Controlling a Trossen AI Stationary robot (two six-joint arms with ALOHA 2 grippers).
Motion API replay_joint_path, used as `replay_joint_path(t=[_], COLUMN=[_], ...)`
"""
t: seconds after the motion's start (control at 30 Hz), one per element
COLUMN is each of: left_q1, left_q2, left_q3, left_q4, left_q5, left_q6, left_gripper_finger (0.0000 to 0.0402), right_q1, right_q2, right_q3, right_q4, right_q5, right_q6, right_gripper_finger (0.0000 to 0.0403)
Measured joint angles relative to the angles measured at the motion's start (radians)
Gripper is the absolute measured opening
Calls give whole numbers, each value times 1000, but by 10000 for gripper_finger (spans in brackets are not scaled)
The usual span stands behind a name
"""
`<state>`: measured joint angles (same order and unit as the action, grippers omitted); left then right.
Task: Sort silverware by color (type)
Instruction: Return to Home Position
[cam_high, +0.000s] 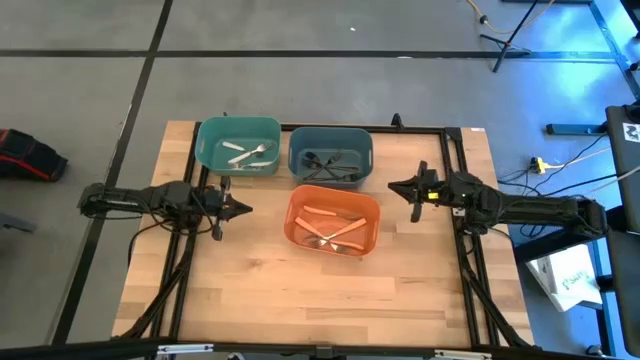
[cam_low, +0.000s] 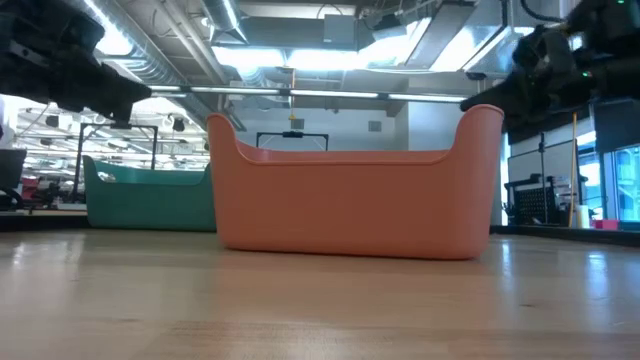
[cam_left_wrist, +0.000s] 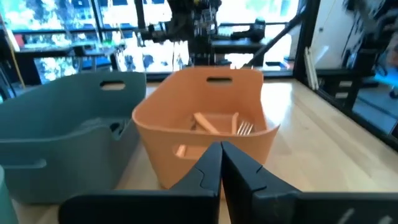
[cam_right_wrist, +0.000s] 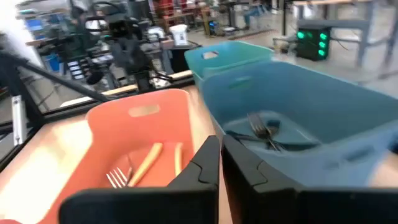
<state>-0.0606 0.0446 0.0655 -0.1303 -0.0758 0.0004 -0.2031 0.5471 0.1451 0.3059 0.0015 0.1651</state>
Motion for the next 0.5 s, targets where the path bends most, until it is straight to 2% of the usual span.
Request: replay_joint_path(t=[0.07,0.23,0.5], left_q1=[0,-1,-1], left_q2=[-41,-43,-42], left_q3=[0,1,-8], left_q4=[-21,-27,6], left_q5=[0,0,-4], left_q6=[-8,-24,-34], left_gripper_finger=[5,5,4], right_q1=[0,0,0], right_q2=[-84,-284,-528], right_q3=[-11,-37,-122], right_q4=[-76,-217,-320], right_q5=[22,19,12], right_q6=[21,65,66], right_gripper_finger=[9,10,10])
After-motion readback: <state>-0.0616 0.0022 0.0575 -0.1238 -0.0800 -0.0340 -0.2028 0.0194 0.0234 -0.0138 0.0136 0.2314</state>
